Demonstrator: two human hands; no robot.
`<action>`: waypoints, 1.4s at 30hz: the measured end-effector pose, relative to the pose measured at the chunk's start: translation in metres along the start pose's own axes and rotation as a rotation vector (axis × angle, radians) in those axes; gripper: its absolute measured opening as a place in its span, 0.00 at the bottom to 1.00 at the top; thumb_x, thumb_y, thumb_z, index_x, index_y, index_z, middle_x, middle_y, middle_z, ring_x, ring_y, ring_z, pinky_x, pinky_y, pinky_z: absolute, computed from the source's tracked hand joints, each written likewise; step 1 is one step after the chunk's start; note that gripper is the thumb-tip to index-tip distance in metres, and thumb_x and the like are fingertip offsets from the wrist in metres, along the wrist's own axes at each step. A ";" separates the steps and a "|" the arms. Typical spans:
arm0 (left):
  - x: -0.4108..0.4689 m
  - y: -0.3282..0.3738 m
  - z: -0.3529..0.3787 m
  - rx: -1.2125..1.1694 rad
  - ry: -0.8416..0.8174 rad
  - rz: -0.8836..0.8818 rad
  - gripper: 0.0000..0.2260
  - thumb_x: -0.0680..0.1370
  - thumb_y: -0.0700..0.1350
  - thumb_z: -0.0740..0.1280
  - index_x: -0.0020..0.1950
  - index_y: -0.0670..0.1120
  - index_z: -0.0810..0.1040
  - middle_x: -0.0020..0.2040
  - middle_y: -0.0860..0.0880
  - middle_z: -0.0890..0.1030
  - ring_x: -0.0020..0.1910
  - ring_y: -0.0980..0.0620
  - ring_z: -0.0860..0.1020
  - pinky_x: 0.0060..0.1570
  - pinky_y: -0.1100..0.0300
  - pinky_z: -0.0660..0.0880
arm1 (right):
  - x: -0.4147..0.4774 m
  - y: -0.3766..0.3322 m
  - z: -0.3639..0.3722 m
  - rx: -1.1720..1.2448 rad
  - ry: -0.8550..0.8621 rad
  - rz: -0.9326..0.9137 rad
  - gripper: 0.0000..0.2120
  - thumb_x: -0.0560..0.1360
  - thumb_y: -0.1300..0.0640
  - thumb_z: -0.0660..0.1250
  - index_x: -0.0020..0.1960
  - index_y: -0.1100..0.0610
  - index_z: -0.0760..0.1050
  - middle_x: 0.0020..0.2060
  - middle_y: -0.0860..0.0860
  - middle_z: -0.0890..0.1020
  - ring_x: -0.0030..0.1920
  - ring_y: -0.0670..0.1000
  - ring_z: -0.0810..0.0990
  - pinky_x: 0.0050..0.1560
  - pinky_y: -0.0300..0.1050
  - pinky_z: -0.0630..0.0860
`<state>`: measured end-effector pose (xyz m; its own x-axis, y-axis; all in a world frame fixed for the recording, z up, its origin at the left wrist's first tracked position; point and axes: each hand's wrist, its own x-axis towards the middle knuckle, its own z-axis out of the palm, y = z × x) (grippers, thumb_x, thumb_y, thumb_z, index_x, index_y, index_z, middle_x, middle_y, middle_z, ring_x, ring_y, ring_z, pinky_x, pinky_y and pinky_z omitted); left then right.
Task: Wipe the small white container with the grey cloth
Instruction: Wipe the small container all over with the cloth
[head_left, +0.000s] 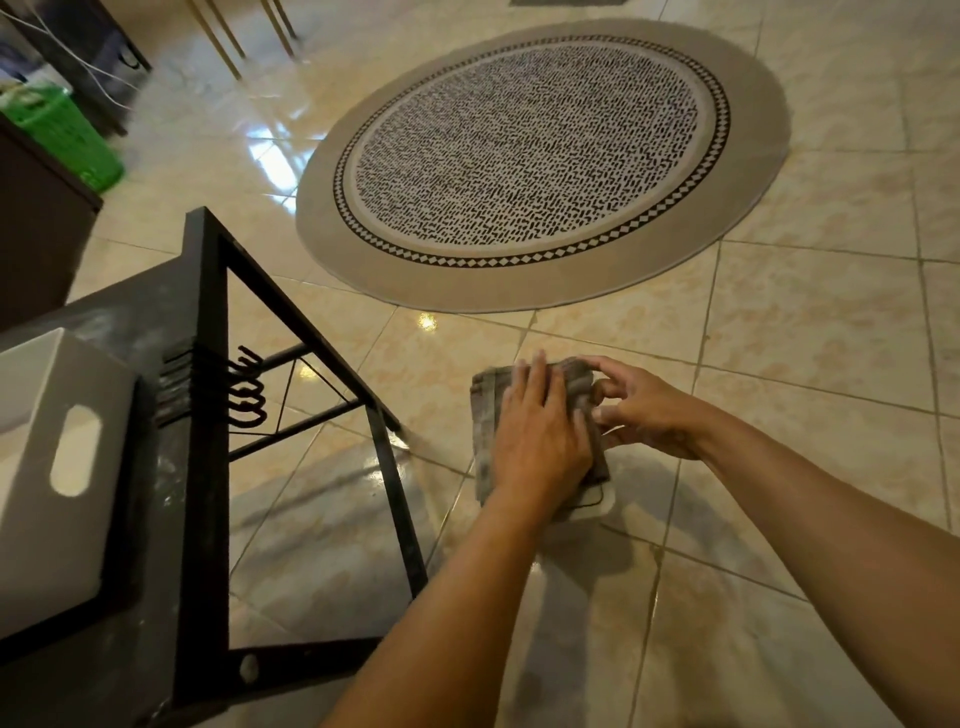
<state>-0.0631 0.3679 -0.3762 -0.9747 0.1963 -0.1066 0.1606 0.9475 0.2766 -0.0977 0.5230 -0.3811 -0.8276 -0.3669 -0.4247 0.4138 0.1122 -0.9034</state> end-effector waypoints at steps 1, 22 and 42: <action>-0.001 -0.009 0.000 0.038 0.018 -0.031 0.29 0.82 0.60 0.49 0.81 0.53 0.46 0.81 0.48 0.41 0.78 0.44 0.37 0.73 0.47 0.34 | 0.000 0.000 -0.001 0.003 0.007 0.005 0.34 0.76 0.73 0.63 0.76 0.49 0.63 0.54 0.61 0.78 0.52 0.59 0.82 0.48 0.53 0.84; 0.000 -0.016 0.009 -0.014 -0.002 -0.224 0.28 0.80 0.61 0.45 0.78 0.63 0.37 0.81 0.48 0.37 0.77 0.43 0.32 0.73 0.38 0.35 | 0.009 0.002 0.003 -0.054 0.010 -0.007 0.34 0.76 0.72 0.64 0.76 0.49 0.63 0.45 0.57 0.75 0.46 0.55 0.80 0.45 0.49 0.82; -0.021 0.008 0.018 0.068 -0.047 -0.162 0.27 0.82 0.58 0.40 0.78 0.57 0.32 0.78 0.48 0.32 0.75 0.42 0.29 0.73 0.37 0.35 | 0.011 0.001 0.005 -0.047 0.011 0.001 0.35 0.75 0.74 0.62 0.77 0.51 0.62 0.45 0.56 0.75 0.44 0.52 0.79 0.41 0.45 0.81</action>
<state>-0.0385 0.3756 -0.3887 -0.9806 0.0502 -0.1896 0.0142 0.9822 0.1871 -0.1049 0.5144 -0.3864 -0.8315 -0.3563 -0.4261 0.3969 0.1555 -0.9046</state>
